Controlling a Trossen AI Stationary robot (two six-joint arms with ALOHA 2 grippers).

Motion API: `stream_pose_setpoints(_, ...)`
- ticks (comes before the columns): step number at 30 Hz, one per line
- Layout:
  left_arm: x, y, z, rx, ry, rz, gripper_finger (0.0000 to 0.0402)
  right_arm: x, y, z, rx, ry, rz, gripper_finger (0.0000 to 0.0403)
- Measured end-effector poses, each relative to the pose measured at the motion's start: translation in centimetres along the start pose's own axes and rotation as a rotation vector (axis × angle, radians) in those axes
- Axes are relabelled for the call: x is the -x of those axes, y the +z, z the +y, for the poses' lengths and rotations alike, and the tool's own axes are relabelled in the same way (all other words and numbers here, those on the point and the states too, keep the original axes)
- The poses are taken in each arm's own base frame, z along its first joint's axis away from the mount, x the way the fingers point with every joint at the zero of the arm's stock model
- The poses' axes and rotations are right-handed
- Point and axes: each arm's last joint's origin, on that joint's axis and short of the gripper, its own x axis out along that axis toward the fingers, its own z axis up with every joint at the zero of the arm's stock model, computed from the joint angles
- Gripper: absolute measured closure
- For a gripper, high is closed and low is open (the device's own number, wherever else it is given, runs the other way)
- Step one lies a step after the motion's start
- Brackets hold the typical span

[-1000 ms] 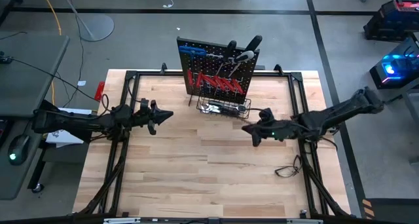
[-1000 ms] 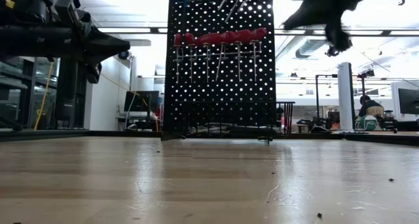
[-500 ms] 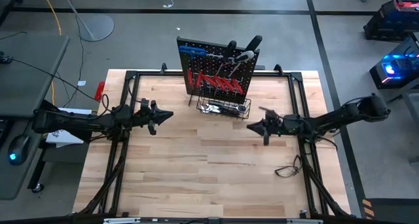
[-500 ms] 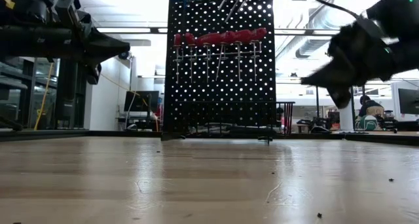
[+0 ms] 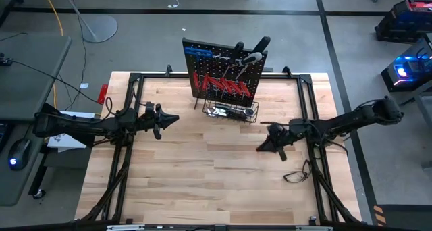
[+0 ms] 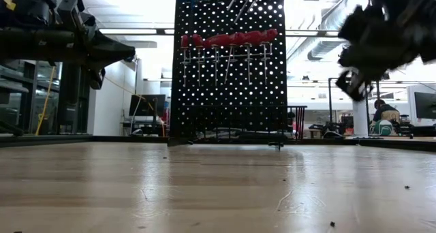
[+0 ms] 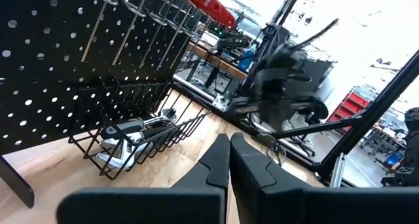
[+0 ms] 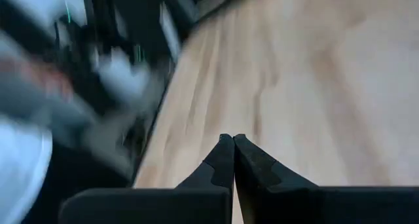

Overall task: Hang tools onto peg board
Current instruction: Put the safety goggles into the wire basket on the peg board

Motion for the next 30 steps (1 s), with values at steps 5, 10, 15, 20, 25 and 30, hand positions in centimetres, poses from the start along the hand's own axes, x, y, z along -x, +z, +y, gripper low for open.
stream_pose_setpoints(5, 0.0, 0.0, 0.0, 0.000, 0.000, 0.000, 0.0401, -0.5, 3.3, 4.8, 0.212, -0.154, 0.467, 0.0403)
stream_pose_setpoints(10, 0.0, 0.0, 0.0, 0.000, 0.000, 0.001, 0.0401, 0.7, 3.9, 7.3, 0.179, -0.376, 0.815, 0.0403)
stream_pose_setpoints(15, 0.0, 0.0, 0.0, 0.000, 0.000, 0.001, 0.0401, 0.7, 2.1, 8.9, -0.024, -0.370, 0.896, 0.0403)
stream_pose_setpoints(20, 0.0, 0.0, 0.0, 0.000, 0.001, 0.000, 0.0401, 0.4, 0.9, 9.8, -0.119, -0.419, 0.925, 0.0402)
stream_pose_setpoints(25, 0.0, 0.0, 0.0, 0.000, 0.002, 0.000, 0.0401, -1.0, -0.5, 10.1, -0.154, -0.415, 0.996, 0.0363)
stream_pose_setpoints(30, 0.0, 0.0, 0.0, 0.000, 0.002, 0.000, 0.0401, -2.7, -2.2, 9.5, -0.105, -0.460, 1.067, 0.0265)
